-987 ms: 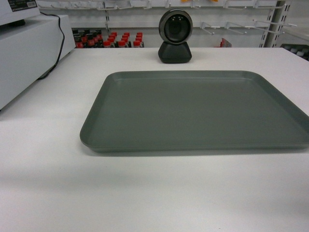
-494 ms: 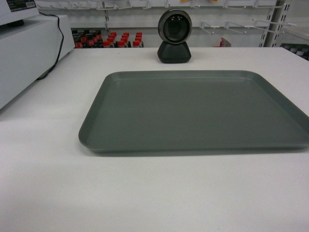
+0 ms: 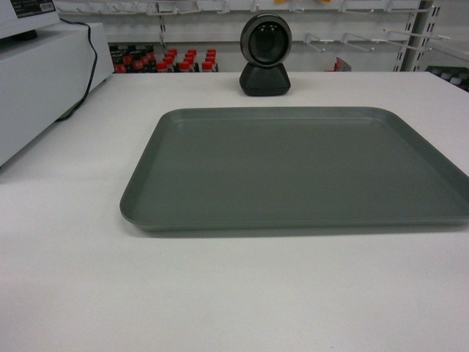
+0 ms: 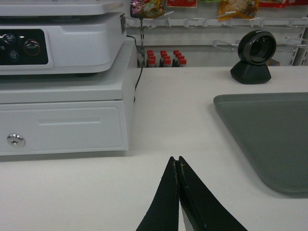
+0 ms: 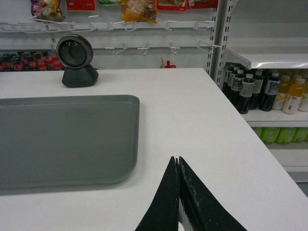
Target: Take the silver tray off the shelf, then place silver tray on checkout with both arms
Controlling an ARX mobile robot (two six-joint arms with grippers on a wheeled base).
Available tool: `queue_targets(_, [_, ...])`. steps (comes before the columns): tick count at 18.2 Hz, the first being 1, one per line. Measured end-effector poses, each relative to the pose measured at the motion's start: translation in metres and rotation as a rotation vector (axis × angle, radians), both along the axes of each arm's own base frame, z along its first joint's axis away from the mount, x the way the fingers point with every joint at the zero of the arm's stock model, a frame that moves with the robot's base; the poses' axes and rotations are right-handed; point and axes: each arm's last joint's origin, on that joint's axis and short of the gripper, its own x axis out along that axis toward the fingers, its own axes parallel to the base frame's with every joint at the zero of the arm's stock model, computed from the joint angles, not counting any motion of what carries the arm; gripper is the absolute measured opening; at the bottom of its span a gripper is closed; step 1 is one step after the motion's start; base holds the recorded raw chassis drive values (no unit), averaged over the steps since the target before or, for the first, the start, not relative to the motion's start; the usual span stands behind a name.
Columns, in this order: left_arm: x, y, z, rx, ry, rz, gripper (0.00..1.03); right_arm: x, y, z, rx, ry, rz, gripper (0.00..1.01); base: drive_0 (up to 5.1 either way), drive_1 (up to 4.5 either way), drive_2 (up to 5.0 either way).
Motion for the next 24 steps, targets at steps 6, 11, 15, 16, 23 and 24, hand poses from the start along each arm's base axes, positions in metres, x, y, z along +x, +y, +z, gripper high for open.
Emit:
queue_targets(6, [-0.009,0.0,-0.008,0.0,-0.031,0.0,0.02,-0.007,0.0,-0.009,0.0,-0.005,0.0,0.02,0.0,0.0,0.0])
queue_targets(11, [-0.01,0.0,-0.011,0.0,-0.002,0.0,0.02,-0.009,0.0,-0.008,0.0,-0.014,0.0,0.02,0.0,0.0,0.0])
queue_targets(15, [-0.014,0.0,-0.009,0.0,-0.024,0.0,0.02,-0.012,0.0,-0.009,0.0,-0.01,0.0,0.02,0.0,0.0,0.0])
queue_targets(16, [-0.018,0.0,-0.01,0.0,-0.017,0.0,0.02,-0.016,0.0,-0.009,0.0,-0.014,0.0,0.02,0.0,0.0,0.0])
queue_targets(23, [-0.032,0.0,-0.014,0.003,-0.001,0.001,0.02,-0.027,0.0,-0.012,0.0,-0.005,0.003,0.02,0.0,0.0,0.0])
queue_targets(24, [-0.032,0.0,-0.014,0.003,-0.001,0.001,0.02,-0.027,0.0,-0.012,0.0,-0.006,0.003,0.02,0.0,0.0,0.0])
